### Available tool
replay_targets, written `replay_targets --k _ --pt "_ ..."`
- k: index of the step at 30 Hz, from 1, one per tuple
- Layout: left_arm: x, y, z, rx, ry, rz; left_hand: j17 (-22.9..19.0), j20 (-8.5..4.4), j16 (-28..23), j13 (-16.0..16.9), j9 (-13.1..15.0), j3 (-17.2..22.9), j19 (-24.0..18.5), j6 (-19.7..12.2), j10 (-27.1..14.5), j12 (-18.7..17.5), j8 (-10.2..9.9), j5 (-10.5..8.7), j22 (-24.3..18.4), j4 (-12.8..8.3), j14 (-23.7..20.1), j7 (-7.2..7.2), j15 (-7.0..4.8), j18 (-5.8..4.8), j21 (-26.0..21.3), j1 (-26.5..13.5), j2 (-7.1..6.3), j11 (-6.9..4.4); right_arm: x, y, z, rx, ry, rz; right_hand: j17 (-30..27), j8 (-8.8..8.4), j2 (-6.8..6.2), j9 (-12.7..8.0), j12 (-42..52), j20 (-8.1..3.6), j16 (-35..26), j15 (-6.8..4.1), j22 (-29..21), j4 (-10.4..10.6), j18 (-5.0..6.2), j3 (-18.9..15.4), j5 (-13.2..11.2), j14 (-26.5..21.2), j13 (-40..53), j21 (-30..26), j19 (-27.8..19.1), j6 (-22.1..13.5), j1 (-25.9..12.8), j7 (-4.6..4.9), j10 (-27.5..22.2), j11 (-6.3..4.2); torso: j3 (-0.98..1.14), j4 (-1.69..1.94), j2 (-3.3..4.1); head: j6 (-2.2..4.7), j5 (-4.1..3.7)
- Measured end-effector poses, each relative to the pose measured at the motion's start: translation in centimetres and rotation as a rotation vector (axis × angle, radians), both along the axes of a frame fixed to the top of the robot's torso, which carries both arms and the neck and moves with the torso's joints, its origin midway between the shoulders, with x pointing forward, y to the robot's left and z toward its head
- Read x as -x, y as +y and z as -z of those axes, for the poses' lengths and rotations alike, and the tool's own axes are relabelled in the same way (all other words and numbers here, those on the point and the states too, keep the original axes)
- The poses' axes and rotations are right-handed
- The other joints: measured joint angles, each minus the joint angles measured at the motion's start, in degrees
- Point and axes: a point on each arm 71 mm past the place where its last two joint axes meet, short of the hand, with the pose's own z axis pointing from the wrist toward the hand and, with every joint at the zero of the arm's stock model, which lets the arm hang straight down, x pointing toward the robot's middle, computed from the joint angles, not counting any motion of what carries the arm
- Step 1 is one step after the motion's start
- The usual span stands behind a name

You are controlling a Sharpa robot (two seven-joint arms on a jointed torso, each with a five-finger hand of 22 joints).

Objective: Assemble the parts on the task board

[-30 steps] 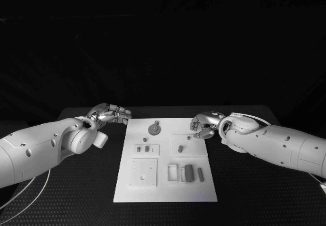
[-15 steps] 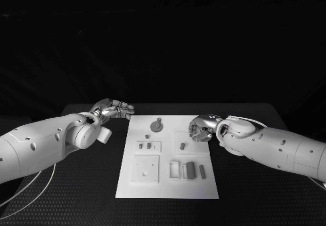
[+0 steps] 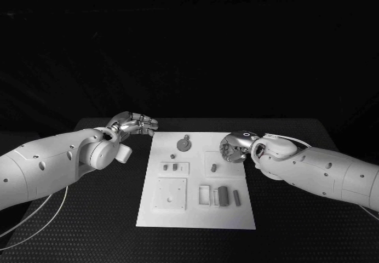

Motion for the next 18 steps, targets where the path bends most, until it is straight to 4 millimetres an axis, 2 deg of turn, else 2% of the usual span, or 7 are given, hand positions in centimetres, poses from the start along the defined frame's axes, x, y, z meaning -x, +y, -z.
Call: replay_targets --k 2,6,11,18 --pt "-0.01 -0.03 -0.01 0.0 0.0 0.0 0.02 0.0 0.0 -0.03 -0.05 0.0 0.0 0.0 0.0 0.0 0.0 0.0 0.0 0.0 0.13 0.0 0.13 0.0 -0.2 0.0 0.0 0.0 0.0 0.09 0.02 0.006 -0.005 -0.002 0.0 0.29 0.88 0.0 -0.08 0.0 0.0 -0.31 0.0 -0.45 -0.01 0.09 0.0 0.23 0.1 0.0 0.0 0.68 0.28 -0.32 0.77 -0.15 0.01 0.0 0.01 -0.02 0.02" --pt "-0.03 -0.05 0.0 0.001 0.001 0.0 0.07 0.0 0.0 -0.03 -0.05 0.0 0.0 0.0 -0.01 0.0 0.0 0.0 -0.05 0.0 0.2 0.0 0.2 0.0 -0.2 0.0 0.0 0.01 0.01 0.26 0.11 0.018 -0.015 -0.006 -0.08 0.69 1.68 0.05 -0.07 0.01 0.0 -0.9 0.0 -1.32 0.19 0.21 0.0 0.45 0.39 0.0 0.58 1.85 0.37 -0.82 2.24 -0.63 0.02 -0.02 0.02 -0.2 0.03" --pt "-0.04 0.0 0.0 0.001 0.002 -0.002 0.09 0.0 0.0 -0.09 -0.05 0.0 0.0 0.01 -0.18 0.0 0.0 0.0 -0.05 0.0 0.21 0.01 0.2 0.0 -0.2 0.0 0.0 0.23 -0.04 0.45 0.16 0.036 -0.03 -0.009 -0.08 0.93 1.98 0.12 -0.07 -0.34 0.0 -1.24 0.0 -1.83 0.22 0.41 0.0 0.79 0.57 0.0 0.92 2.62 0.68 -1.21 2.98 -0.91 0.02 -0.01 0.02 -0.37 0.01" --pt "-0.08 0.04 0.01 0.0 0.002 -0.003 0.19 0.0 -0.22 -0.15 -0.05 0.0 0.0 -0.18 0.01 0.0 0.0 0.0 -0.05 0.0 0.21 0.24 0.2 0.0 -0.2 0.0 0.0 0.41 0.03 0.91 0.33 0.07 -0.056 -0.021 -0.08 0.94 1.98 0.11 0.39 -0.15 0.0 -1.43 -0.01 -2.15 0.22 0.4 0.0 0.99 0.9 0.0 1.14 2.64 0.68 -1.23 3.46 -1.03 0.02 -0.01 0.01 -0.64 -0.04"
